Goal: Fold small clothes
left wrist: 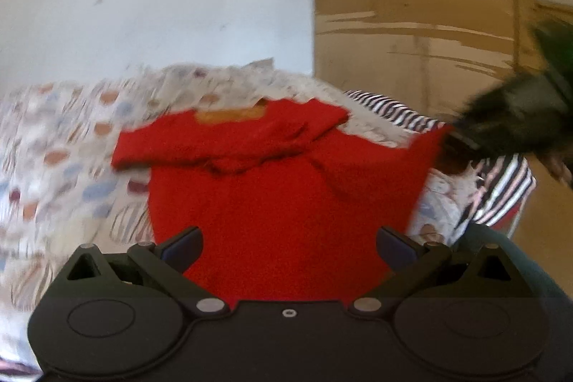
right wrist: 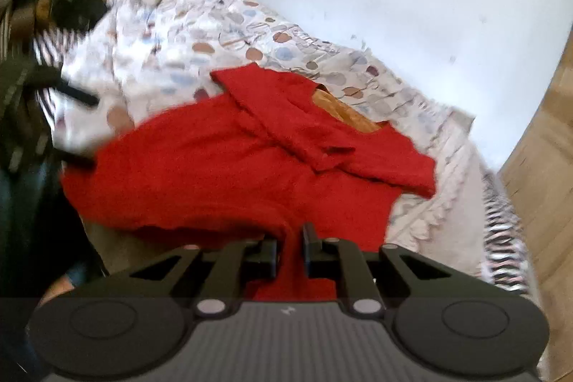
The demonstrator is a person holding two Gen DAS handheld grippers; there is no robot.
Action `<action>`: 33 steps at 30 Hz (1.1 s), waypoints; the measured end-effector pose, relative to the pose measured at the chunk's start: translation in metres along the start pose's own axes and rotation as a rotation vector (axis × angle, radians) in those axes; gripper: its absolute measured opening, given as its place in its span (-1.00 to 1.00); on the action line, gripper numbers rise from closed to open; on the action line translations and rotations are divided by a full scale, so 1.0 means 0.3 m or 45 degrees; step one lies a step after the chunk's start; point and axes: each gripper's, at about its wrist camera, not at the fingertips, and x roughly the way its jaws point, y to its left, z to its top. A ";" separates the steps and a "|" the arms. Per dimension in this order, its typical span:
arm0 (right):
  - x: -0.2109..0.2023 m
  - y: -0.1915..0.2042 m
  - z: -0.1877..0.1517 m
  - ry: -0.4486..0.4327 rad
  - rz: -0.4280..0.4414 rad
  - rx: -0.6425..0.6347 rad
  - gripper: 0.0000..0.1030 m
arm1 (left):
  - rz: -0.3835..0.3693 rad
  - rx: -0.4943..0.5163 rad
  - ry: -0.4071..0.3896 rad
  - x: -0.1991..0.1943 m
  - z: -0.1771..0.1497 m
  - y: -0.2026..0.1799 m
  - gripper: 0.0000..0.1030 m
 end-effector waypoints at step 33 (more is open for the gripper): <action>0.107 -0.219 0.007 -0.082 0.101 0.468 0.31 | 0.263 -0.038 0.116 0.163 0.135 0.113 -0.83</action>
